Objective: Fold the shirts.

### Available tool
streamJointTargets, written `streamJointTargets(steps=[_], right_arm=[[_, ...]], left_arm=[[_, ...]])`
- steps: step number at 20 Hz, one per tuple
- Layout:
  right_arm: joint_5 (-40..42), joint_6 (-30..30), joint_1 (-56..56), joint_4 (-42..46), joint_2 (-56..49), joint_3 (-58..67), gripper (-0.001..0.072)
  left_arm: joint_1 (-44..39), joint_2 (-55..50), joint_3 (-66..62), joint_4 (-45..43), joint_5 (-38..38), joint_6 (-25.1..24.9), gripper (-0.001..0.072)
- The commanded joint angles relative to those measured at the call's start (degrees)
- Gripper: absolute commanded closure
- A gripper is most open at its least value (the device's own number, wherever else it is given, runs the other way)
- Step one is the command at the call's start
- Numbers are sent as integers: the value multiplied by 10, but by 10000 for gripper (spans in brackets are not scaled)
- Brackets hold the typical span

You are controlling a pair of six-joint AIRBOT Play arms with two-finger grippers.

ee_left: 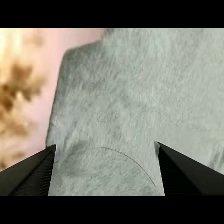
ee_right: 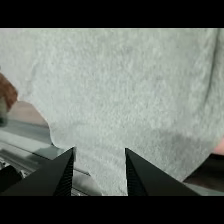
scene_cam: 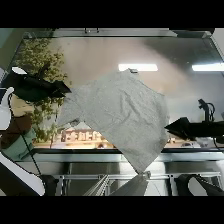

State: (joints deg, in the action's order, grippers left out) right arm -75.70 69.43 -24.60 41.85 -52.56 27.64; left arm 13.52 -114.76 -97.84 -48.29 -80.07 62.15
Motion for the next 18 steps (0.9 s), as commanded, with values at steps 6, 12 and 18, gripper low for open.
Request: streamJointTargets(steps=[6, 12, 18], right_arm=[[-64, 199, -3, 90, 176, -150, 350], [39, 228, -2, 89, 221, -213, 350], [76, 207, -2, 76, 141, -232, 350]], left_arm=[[7, -28, -111, -32, 17, 12, 0], [-8, -90, -109, -26, -46, 11, 17], [-28, -112, -109, -25, -54, 13, 20]])
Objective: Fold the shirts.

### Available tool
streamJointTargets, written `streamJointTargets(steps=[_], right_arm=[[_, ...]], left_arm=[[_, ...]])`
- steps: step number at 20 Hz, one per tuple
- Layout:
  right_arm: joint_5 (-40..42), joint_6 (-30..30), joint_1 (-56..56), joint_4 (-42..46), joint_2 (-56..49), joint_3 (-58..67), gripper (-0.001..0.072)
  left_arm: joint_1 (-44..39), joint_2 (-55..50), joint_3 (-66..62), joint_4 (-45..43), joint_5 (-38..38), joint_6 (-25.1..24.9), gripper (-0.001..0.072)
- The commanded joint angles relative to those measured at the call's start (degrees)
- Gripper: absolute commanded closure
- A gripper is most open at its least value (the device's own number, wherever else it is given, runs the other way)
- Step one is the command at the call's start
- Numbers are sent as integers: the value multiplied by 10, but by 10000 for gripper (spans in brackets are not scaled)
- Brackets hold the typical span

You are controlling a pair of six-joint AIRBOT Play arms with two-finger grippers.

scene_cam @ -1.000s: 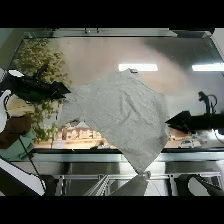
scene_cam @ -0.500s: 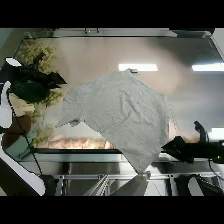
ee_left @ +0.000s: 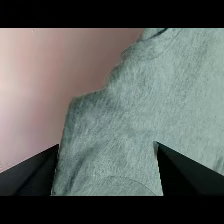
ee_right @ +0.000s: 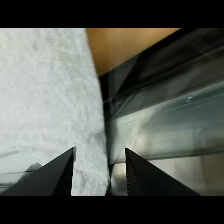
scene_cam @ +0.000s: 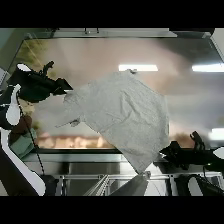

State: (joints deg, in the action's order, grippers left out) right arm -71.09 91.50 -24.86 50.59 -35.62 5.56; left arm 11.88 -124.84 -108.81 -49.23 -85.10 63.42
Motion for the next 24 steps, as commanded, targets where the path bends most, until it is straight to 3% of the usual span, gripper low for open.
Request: streamJointTargets(steps=[1, 2, 3, 6, 8, 9, 10, 12, 18, 21, 24], right_arm=[[45, -30, 1, -35, -37, -12, 350], [67, -61, 1, -74, -50, -12, 351], [86, -88, 1, -109, -64, -12, 351], [114, -132, 1, -138, -138, -12, 351], [121, -179, 1, -165, -197, -12, 355], [122, -224, 1, -207, -226, -12, 450], [122, -278, 1, -259, -249, -11, 641], [124, -333, 1, -310, -288, 16, 701], [128, -315, 31, -268, -446, 326, 700], [119, -238, 90, -200, -574, 534, 701], [85, -193, 119, -188, -684, 687, 701]], left_arm=[[-17, -11, -2, -12, -9, 0, 136], [-23, -11, -8, -4, -19, -12, 411], [-24, -11, -17, 5, -33, -19, 598], [-27, -11, -45, 28, -60, -18, 620], [-27, -11, -46, 28, -69, -18, 686], [-26, -11, -45, 28, -70, -18, 686], [-26, -11, -46, 28, -69, -18, 687], [-24, -11, -46, 28, -71, -18, 688], [5, 11, -6, 41, -123, 15, 691], [30, 91, 145, 75, -113, -20, 691], [63, 201, 341, 85, -29, -40, 691]])
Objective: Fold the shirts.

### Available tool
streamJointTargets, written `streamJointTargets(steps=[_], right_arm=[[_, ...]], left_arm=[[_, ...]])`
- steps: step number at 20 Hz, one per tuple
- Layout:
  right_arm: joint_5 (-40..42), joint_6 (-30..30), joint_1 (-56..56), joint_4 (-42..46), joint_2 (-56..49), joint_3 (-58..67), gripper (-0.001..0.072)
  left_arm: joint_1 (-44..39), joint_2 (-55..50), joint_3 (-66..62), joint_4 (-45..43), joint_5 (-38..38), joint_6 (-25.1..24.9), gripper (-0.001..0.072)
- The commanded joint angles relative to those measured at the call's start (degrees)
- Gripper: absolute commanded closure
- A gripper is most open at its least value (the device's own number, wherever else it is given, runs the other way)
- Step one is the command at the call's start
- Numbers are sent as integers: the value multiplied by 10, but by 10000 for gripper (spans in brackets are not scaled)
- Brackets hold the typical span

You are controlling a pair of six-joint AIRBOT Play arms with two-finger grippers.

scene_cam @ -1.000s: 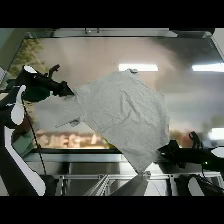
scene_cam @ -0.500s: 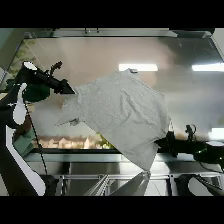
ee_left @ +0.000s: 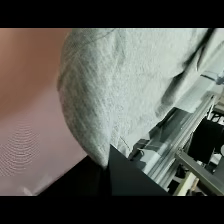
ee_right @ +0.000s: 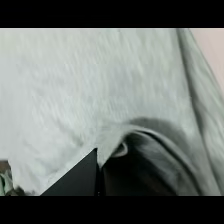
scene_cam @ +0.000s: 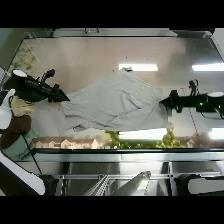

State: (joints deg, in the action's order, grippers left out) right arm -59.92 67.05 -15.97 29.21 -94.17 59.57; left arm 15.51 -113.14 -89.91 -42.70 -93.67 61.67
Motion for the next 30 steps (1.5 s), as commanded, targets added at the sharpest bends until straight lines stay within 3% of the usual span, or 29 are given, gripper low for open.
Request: streamJointTargets(steps=[1, 4, 6, 8, 9, 10, 11, 12, 14, 17, 22, 24, 30], right_arm=[[-44, 62, 30, 26, -126, 186, 701], [-99, 68, 21, 46, -155, 244, 700], [-134, 37, 10, 47, -148, 244, 682], [-180, 24, -14, 47, -145, 244, 295], [-207, 8, -30, 47, -145, 244, 246], [-231, -4, -48, 47, -145, 244, 248], [-254, -11, -68, 47, -145, 244, 249], [-279, -14, -87, 47, -145, 244, 250], [-304, -44, -123, 81, -145, 244, 250], [-271, -51, -139, 184, -152, 236, 250], [-261, -73, -89, 184, -207, 235, 251], [-267, -86, -54, 182, -216, 236, 392], [-289, -88, 22, 186, -216, 237, 393]], left_arm=[[38, 121, 220, 28, 81, -26, 691], [63, 196, 362, 58, 123, -46, 691], [67, 226, 407, 59, 155, -52, 691], [67, 243, 423, 67, 166, -58, 690], [67, 249, 423, 67, 165, -58, 687], [66, 252, 420, 66, 165, -58, 645], [67, 252, 413, 66, 162, -57, 427], [67, 251, 404, 66, 157, -57, 390], [67, 251, 385, 63, 156, -57, 390], [65, 251, 375, 65, 157, -57, 390], [66, 251, 419, 63, 174, -57, 390], [66, 251, 430, 63, 190, -57, 390], [65, 251, 432, 68, 205, -57, 391]])
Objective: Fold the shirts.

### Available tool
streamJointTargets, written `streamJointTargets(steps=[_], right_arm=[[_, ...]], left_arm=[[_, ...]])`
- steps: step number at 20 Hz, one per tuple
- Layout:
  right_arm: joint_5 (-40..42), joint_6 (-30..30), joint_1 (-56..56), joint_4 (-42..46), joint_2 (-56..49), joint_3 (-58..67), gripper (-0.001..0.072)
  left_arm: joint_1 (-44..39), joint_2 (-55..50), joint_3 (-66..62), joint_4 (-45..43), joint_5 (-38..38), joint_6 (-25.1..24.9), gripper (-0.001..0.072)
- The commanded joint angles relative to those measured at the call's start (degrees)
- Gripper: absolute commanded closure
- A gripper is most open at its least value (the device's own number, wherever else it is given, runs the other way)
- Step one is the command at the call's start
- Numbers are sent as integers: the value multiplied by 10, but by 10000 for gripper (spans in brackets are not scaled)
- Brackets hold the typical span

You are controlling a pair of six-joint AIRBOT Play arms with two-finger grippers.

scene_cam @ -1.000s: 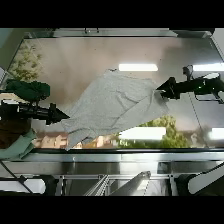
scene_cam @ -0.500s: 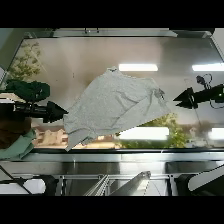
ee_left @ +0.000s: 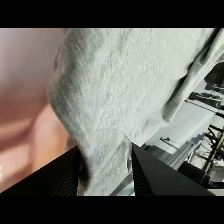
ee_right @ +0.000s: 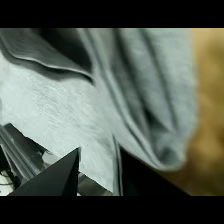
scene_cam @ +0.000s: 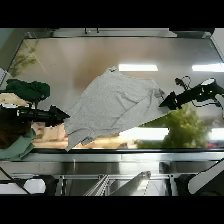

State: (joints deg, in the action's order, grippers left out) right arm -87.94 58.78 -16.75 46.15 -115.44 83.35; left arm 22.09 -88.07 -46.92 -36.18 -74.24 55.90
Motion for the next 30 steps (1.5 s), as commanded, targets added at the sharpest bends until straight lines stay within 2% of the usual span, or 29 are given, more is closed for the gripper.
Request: streamJointTargets(steps=[1, 2, 3, 4, 5, 6, 7, 8, 9, 11, 14, 16, 19, 22, 24, 25, 27, 29, 30], right_arm=[[-15, -6, 32, 17, -3, 0, 395], [-20, -6, 32, 17, -3, 0, 398], [-26, -10, 31, 17, -3, 0, 473], [-32, -17, 31, 17, -3, 0, 545], [-38, -18, 31, 16, -3, 0, 545], [-41, -19, 31, 16, -3, 0, 583], [-41, -18, 31, 16, -3, 0, 682], [-42, -18, 32, 16, -2, 0, 701], [-46, -18, 32, 16, -1, 0, 701], [-62, -18, 32, 7, 8, -1, 701], [-96, -20, 31, -42, 68, -1, 701], [-120, -27, 26, -95, 140, -1, 701], [-123, -31, 5, -186, 298, 0, 701], [-66, -40, -47, -295, 470, 9, 700], [-5, -39, -95, -328, 567, 17, 698], [31, -40, -119, -327, 613, 19, 698], [99, -35, -160, -327, 686, 20, 700], [132, -13, -201, -309, 734, 32, 701], [139, -10, -214, -281, 747, 42, 701]], left_arm=[[0, 0, 2, 3, 13, 0, 392], [0, 0, 2, 3, 13, 0, 397], [0, 0, 2, 3, 14, 0, 524], [0, 0, 2, 2, 13, 0, 613], [0, 0, 2, 2, 13, -1, 608], [0, -1, 2, 2, 11, -4, 608], [-1, -5, 2, 3, 7, -4, 609], [-4, -14, 2, 3, 7, -4, 612], [-11, -26, 2, 3, 7, -11, 688], [-33, -54, 0, 24, -1, -25, 689], [-47, -61, -33, 201, -121, -139, 692], [-42, -21, -73, 307, -186, -146, 696], [-13, 111, -144, 447, -278, -155, 697], [69, 298, -205, 538, -249, -149, 696], [173, 420, -245, 534, -194, -123, 695], [239, 470, -264, 521, -172, -94, 694], [321, 524, -302, 504, -162, -67, 694], [295, 535, -320, 496, -115, -46, 694], [264, 518, -334, 479, -102, -19, 695]])
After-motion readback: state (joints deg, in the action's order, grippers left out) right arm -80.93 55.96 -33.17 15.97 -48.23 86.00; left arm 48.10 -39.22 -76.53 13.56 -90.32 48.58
